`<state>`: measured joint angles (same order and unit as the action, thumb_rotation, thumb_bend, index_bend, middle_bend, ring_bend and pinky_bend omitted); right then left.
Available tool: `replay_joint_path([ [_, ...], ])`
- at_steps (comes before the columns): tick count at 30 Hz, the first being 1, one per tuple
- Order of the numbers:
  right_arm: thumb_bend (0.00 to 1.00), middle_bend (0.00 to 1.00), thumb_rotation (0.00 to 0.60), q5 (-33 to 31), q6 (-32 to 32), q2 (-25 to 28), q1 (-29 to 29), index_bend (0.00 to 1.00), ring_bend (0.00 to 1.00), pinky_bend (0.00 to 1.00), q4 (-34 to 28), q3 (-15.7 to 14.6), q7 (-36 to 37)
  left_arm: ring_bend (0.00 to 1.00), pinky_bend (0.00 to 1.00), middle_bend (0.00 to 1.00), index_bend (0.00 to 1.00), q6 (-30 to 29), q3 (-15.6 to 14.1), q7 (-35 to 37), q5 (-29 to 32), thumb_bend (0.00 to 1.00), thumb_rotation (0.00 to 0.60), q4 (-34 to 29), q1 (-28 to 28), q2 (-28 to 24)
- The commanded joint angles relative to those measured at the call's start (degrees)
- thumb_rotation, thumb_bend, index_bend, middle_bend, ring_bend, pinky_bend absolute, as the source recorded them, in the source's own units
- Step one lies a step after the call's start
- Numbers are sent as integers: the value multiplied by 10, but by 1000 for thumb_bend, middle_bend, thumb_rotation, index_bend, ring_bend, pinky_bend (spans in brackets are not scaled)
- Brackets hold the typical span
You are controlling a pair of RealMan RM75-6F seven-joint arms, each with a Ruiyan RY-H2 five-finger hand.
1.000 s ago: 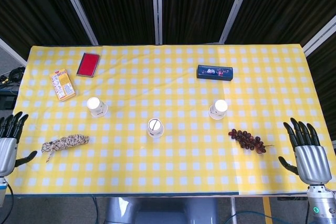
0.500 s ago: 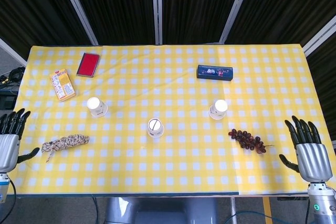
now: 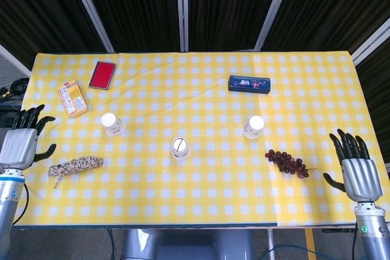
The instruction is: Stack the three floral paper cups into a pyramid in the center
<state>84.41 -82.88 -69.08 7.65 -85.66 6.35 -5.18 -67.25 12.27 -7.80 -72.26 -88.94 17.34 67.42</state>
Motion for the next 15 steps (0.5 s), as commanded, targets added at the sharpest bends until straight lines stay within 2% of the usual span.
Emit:
replay_joint_path([
  [1,72,0,600,-2,3,-1,2,30,0,0,2,1,3,0,0,0,266,109,34,16,66,326,600,46,72,3],
  [8,72,0,600,-16,14,-2,6,31,0,0,7,4,6,0,0,0,236,219,40,-1,115,326,600,112,147,26],
  [15,72,0,600,-25,21,-2,8,33,0,0,12,6,7,0,0,0,235,283,34,-27,151,305,600,151,201,51],
])
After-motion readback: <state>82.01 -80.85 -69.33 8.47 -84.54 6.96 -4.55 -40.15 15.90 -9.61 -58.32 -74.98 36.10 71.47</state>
